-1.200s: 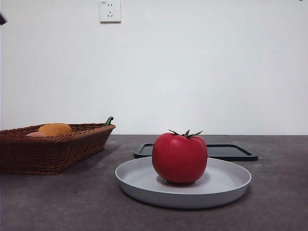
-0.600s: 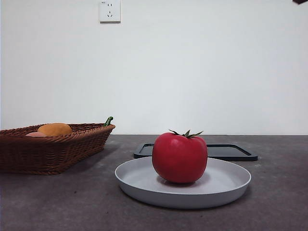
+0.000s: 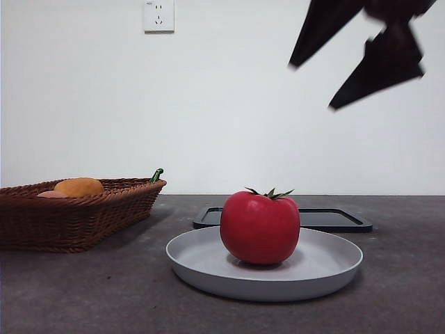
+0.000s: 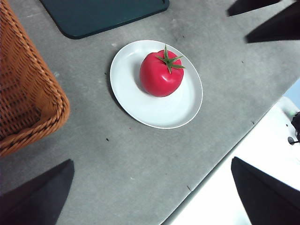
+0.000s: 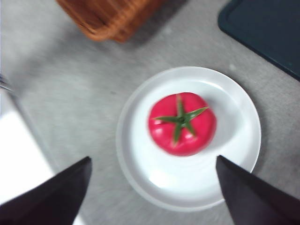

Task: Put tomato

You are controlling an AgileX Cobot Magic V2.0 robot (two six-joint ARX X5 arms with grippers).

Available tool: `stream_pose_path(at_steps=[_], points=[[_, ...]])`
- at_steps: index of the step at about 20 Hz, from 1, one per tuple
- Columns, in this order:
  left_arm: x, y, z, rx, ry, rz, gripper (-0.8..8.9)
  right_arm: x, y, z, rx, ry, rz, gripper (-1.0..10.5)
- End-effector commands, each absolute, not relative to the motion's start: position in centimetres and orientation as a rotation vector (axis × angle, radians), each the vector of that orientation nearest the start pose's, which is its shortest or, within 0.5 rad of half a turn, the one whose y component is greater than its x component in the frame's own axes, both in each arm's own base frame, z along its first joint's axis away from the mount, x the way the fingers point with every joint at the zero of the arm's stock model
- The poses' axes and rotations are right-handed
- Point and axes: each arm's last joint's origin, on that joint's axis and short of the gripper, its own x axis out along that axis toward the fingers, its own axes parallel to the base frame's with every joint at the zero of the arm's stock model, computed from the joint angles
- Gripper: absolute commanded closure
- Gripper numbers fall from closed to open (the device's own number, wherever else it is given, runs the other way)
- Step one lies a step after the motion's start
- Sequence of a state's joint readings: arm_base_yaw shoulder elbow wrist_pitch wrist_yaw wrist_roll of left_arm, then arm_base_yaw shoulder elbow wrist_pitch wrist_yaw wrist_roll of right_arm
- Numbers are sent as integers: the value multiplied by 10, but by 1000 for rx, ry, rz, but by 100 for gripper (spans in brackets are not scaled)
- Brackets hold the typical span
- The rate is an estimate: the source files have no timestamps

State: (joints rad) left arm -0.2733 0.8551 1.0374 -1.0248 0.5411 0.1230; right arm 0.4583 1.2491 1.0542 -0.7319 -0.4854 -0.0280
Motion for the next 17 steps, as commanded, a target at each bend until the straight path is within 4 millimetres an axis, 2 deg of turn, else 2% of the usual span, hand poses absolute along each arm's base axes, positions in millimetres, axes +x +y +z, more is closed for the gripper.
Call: stream_pose_path(at_steps=[1, 9, 11, 17], points=[[130, -53, 342, 12, 779, -833, 284, 228, 135, 280, -43, 958, 879, 504], [130, -53, 342, 12, 777, -833, 284, 253, 173, 236, -116, 1012, 880, 485], [130, -53, 342, 12, 777, -833, 284, 255, 180, 228, -134, 1019, 879, 449], [130, -53, 342, 13, 775, -834, 284, 257, 195, 213, -186, 1014, 858, 449]])
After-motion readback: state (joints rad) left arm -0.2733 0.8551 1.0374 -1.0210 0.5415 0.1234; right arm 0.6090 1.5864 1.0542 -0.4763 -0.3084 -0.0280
